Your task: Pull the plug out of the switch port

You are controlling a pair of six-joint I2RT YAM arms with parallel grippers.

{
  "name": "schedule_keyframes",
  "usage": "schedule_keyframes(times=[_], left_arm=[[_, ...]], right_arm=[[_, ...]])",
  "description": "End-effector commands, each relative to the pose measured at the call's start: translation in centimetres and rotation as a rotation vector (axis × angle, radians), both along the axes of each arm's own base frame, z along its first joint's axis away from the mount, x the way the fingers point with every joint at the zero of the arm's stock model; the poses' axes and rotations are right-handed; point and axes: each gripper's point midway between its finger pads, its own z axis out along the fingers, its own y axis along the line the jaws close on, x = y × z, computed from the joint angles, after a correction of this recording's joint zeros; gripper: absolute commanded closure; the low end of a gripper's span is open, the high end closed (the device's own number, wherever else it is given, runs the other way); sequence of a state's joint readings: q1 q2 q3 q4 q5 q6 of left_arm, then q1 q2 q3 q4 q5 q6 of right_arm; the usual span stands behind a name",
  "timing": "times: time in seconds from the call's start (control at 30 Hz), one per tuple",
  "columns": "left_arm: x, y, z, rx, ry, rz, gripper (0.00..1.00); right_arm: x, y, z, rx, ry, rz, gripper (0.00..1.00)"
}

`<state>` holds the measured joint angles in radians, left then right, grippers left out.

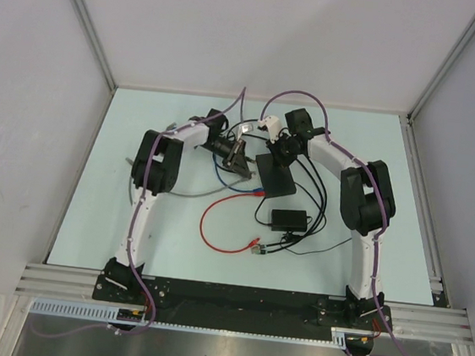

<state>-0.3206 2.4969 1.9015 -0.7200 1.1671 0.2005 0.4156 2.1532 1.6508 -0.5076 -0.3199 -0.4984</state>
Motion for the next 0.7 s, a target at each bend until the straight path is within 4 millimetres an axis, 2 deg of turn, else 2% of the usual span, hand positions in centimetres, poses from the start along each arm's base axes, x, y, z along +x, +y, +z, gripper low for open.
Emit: schedule_keyframes(times=[0.0,0.07,0.17,0.23,0.27,0.33,0.37,0.43,0.47,0.53,0.57,0.63,0.67], left_arm=[[5.7,3.3,8.1,-0.039,-0.266,0.096,1.00],[7.2,4.7,10.1,-0.040,-0.326,0.131,1.00],[9.9,9.4,11.3,0.015,-0.412,0.220,1.00],[11.2,12.0,11.1,0.086,-0.446,0.278,1.00],[12.1,14.1,11.1,0.120,-0.468,0.319,1.00],[13.5,16.8,10.3,0.218,-0.499,0.378,1.00],[14.4,19.0,10.1,0.265,-0.501,0.435,0.89],[16.0,21.3,10.0,0.366,-0.547,0.509,0.65],[16.1,21.6,10.3,0.364,-0.568,0.504,0.55],[16.0,21.1,11.3,0.338,-0.584,0.492,0.49],[15.8,20.1,12.1,0.282,-0.573,0.483,0.45],[15.0,18.7,13.6,0.212,-0.570,0.459,0.42],[14.3,17.2,14.5,0.146,-0.557,0.429,0.41]], right_arm=[[-7.1,-5.3,-10.5,-0.266,0.310,-0.021,0.99],[-7.0,-5.3,-10.5,-0.266,0.310,-0.021,0.99],[-7.1,-5.3,-10.6,-0.271,0.313,-0.020,0.99],[-7.1,-5.2,-10.5,-0.270,0.310,-0.018,0.99],[-7.1,-5.3,-10.5,-0.271,0.309,-0.019,0.99],[-7.1,-5.2,-10.5,-0.274,0.308,-0.019,0.99],[-7.1,-5.2,-10.5,-0.277,0.306,-0.018,0.99],[-7.1,-5.3,-10.6,-0.277,0.307,-0.018,0.99],[-7.1,-5.4,-10.6,-0.280,0.304,-0.018,0.99],[-7.1,-5.3,-10.6,-0.281,0.305,-0.013,0.99],[-7.2,-5.3,-10.7,-0.286,0.304,-0.013,0.99],[-7.3,-5.3,-10.7,-0.289,0.305,-0.009,0.99],[-7.2,-5.3,-10.7,-0.289,0.302,-0.010,0.99]])
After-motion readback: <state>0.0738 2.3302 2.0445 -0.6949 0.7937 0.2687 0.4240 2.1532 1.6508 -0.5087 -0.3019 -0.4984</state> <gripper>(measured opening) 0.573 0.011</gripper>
